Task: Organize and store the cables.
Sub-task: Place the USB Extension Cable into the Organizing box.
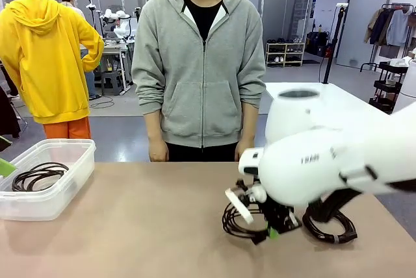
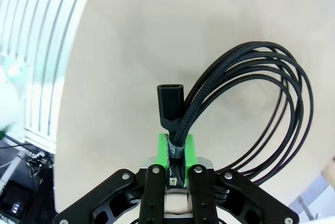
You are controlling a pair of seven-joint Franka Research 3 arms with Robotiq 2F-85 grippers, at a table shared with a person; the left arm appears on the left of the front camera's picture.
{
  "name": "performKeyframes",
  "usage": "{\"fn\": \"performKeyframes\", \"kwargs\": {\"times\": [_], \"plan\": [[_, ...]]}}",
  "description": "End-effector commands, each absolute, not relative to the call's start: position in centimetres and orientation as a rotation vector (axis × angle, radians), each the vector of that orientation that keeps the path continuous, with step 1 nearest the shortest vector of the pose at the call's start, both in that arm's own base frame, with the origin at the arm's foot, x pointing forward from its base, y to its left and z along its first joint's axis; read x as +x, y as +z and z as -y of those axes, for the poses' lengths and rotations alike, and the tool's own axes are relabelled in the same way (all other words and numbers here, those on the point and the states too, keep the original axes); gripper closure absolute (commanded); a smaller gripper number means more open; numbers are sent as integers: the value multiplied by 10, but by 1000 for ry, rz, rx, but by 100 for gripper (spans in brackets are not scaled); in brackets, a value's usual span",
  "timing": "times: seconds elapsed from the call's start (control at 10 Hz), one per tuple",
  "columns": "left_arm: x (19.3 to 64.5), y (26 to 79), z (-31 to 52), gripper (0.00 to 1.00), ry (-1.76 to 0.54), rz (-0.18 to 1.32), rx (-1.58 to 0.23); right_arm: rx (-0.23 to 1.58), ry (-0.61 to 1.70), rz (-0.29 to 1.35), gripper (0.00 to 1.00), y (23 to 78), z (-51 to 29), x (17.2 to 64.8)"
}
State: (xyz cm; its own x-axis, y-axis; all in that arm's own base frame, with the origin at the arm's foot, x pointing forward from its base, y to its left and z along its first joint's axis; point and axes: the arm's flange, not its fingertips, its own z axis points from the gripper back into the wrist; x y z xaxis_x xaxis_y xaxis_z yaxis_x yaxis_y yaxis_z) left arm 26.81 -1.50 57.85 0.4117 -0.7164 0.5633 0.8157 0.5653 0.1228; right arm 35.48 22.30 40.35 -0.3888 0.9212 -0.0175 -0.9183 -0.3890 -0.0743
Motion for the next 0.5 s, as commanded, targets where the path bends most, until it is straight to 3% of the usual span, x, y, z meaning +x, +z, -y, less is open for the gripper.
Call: {"fn": "performKeyframes", "kwargs": {"times": [0.0, 0.4], "plan": [[269, 578, 17, 0, -949, 619, -166, -38, 1846, 50, 100, 431, -241, 353], [269, 578, 17, 0, -949, 619, -166, -4, 1695, 106, 100, 449, -318, 361]]}}
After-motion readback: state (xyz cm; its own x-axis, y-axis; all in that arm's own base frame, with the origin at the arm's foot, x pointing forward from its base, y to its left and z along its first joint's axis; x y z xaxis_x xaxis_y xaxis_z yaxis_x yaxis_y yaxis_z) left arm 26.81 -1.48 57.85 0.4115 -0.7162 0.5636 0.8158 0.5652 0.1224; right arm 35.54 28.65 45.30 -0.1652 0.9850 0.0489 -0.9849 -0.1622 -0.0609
